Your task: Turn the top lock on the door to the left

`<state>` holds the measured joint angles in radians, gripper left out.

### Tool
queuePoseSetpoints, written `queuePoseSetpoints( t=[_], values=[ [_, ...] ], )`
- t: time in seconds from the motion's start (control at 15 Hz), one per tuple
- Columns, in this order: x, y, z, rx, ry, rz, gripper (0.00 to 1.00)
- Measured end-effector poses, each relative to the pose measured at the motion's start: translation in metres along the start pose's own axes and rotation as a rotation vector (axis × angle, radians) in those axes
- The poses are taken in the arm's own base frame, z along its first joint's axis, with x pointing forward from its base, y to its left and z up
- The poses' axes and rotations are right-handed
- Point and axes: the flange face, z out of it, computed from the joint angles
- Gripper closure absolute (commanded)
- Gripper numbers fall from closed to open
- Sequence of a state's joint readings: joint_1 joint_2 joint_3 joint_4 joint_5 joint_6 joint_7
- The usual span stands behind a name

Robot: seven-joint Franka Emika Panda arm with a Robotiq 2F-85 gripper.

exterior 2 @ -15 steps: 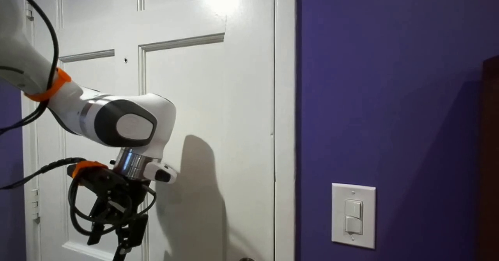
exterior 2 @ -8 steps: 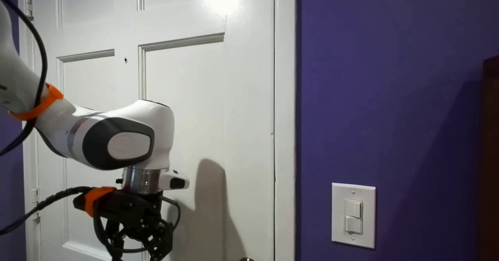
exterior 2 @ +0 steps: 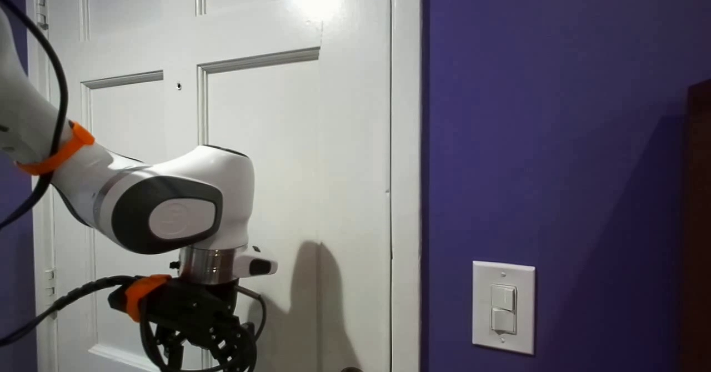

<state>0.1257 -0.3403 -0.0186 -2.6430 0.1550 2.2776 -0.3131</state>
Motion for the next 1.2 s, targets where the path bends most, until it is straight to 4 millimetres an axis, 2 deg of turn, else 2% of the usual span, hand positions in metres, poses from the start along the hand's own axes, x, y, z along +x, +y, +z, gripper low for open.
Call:
queuePoseSetpoints(
  t=[0.47, 0.73, 0.93, 1.2],
  values=[
    [0.0, 0.0, -0.001, -0.001, 0.001, -0.001, 0.0],
    [0.0, 0.0, -0.003, -0.055, -0.009, -0.063, 0.0],
    [-0.001, 0.022, -0.009, -0.081, 0.028, -0.103, 0.0],
    [-0.01, 0.061, -0.012, -0.095, 0.117, -0.047, 0.0]
  ],
)
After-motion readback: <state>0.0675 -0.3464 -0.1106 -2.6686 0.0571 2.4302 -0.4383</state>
